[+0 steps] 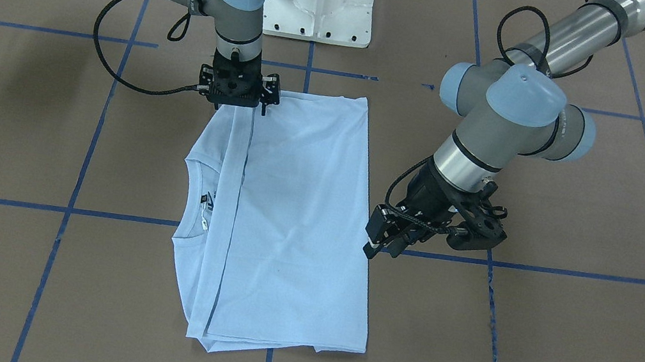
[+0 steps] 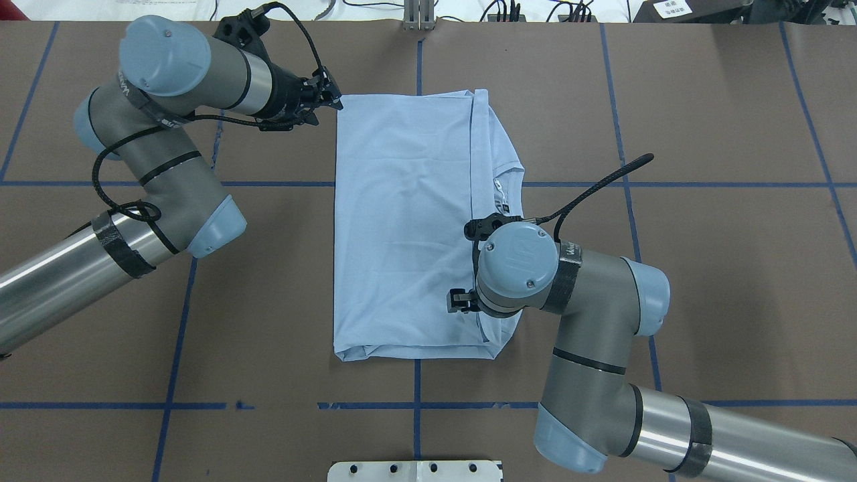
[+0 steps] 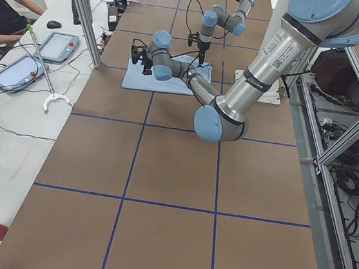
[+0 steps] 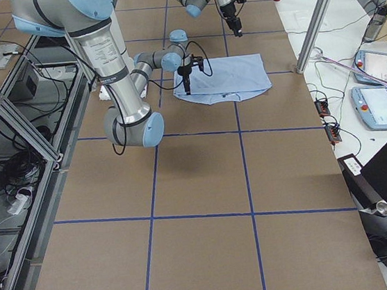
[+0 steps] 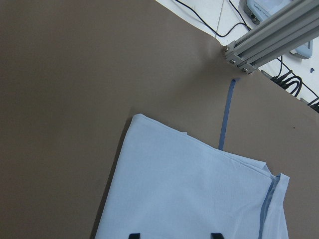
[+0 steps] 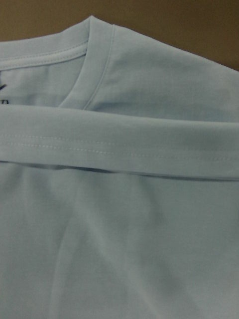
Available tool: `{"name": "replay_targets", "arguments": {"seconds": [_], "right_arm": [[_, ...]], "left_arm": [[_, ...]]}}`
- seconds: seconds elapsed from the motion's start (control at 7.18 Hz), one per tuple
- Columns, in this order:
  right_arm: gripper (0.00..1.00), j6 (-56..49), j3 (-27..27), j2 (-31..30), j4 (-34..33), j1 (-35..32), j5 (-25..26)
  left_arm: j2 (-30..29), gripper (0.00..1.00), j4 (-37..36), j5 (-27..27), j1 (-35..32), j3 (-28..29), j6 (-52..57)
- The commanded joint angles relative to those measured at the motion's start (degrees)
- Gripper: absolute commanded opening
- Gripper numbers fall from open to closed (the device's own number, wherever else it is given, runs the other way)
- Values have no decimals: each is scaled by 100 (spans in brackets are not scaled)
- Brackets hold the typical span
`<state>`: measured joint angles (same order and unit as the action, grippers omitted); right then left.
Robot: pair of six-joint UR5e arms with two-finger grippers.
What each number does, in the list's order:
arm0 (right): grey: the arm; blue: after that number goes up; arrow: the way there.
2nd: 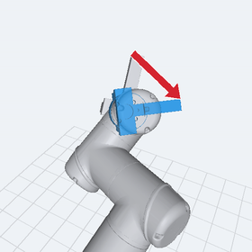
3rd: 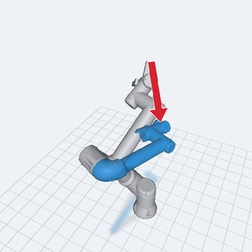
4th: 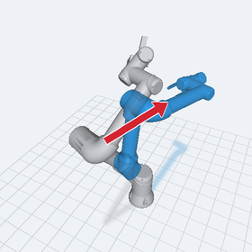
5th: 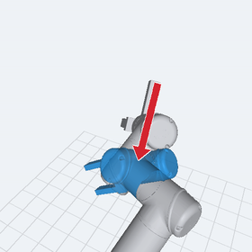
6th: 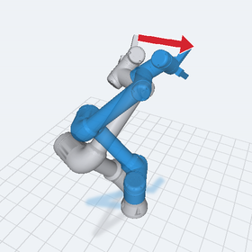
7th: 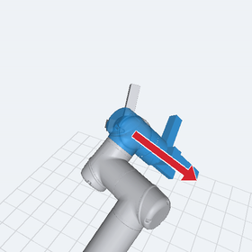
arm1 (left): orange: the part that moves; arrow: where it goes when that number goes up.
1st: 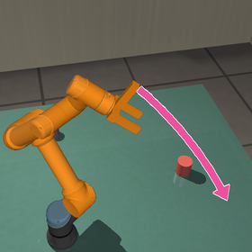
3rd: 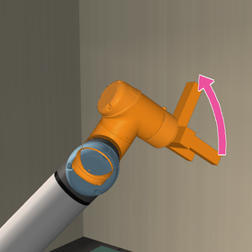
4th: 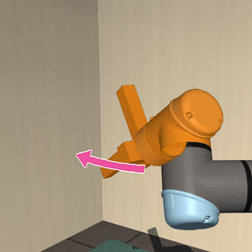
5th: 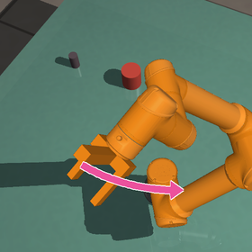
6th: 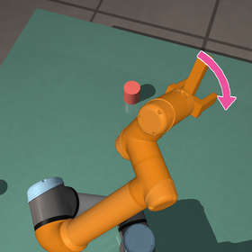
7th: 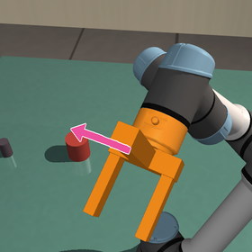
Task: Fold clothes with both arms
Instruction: 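Press the right gripper onto the shirt's side while the left arm withdraws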
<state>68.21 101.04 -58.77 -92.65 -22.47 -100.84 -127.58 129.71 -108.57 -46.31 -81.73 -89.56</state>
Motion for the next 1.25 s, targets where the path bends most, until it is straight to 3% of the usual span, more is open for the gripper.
{"name": "replay_targets", "arguments": {"seconds": [0.0,1.11], "right_arm": [[100,-604,-32,40,-348,23,3],[100,-651,-216,173,-350,129,38]], "left_arm": [[23,56,2,-6,8,0,0],[23,56,2,-6,8,0,0]]}}
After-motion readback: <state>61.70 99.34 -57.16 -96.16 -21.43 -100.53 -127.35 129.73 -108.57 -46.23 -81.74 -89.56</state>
